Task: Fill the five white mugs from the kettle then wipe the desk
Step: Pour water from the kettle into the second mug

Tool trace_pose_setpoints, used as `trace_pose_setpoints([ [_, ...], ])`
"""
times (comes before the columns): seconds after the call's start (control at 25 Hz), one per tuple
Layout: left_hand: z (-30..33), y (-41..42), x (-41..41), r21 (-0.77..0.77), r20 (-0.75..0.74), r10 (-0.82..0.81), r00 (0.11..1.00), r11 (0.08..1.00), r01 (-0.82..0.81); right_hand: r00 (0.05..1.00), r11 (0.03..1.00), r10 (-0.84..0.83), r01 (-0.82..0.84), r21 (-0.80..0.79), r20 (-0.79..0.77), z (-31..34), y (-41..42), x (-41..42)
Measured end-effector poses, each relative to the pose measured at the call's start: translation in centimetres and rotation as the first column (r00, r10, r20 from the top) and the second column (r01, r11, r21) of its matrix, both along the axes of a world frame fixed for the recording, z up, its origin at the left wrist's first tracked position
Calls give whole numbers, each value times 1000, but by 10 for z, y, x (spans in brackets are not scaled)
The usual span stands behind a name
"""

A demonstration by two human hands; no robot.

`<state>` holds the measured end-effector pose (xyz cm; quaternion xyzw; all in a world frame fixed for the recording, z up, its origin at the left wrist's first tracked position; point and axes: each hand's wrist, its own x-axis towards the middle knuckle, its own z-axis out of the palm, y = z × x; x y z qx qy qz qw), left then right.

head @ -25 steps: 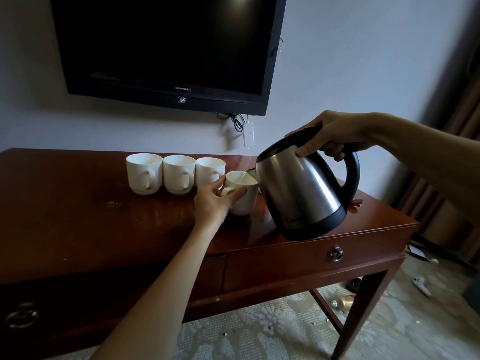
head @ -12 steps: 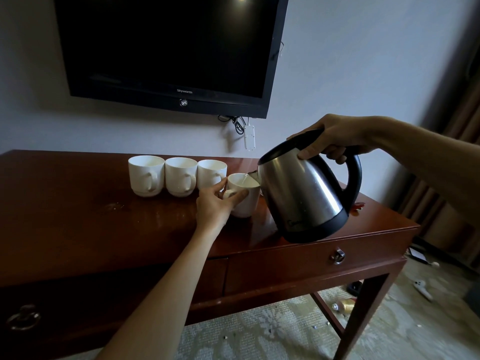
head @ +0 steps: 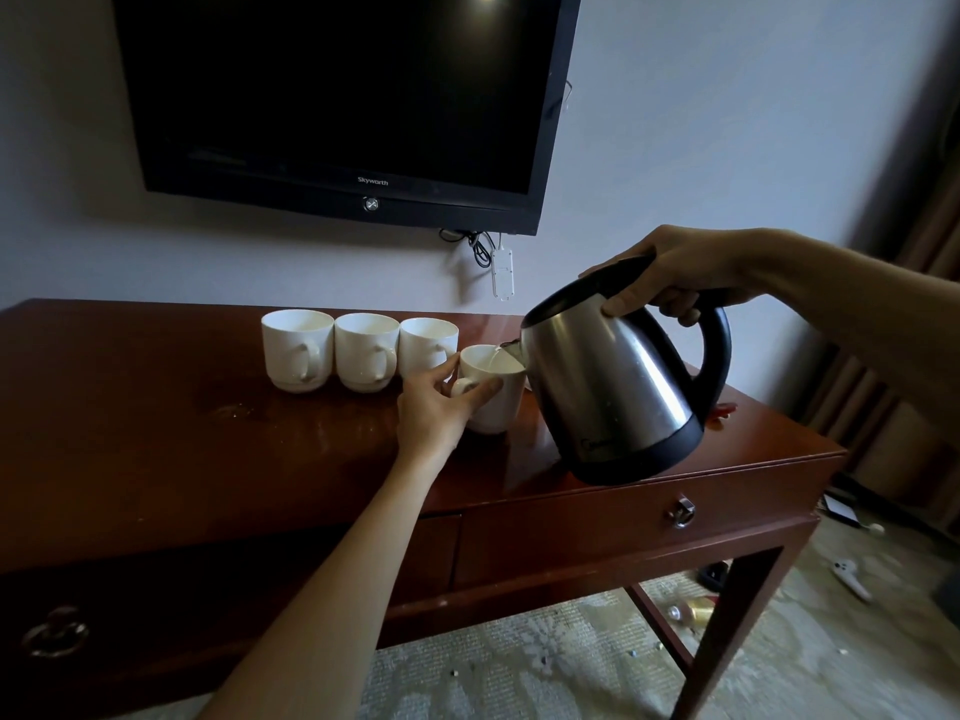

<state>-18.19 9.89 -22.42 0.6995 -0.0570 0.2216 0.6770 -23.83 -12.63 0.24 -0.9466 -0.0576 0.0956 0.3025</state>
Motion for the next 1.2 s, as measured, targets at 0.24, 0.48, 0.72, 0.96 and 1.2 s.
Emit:
trace_pose_setpoints([
  [0.24,1,-1,0,-31,6,-23,1000,999,23,1000,1000,1,-1,5,10,1,2,-2],
  [0.48,0,-1,2,-67,3,-53,999,996,53,1000,1000,12,-12,-6,13,2,4,-3],
  [0.72,-1,0,2,-72,-6,-61,998,996,60,1000,1000,14,-14,10,26,2,7,-5],
  [0.96,0,2,0,-100,-9,-63,998,993,61,999,1000,-5,5,13,37,0,6,-5],
  [1.2,0,2,0,-105,-17,-67,998,992,65,1000,1000,-14,14,-11,4,2,7,-6],
])
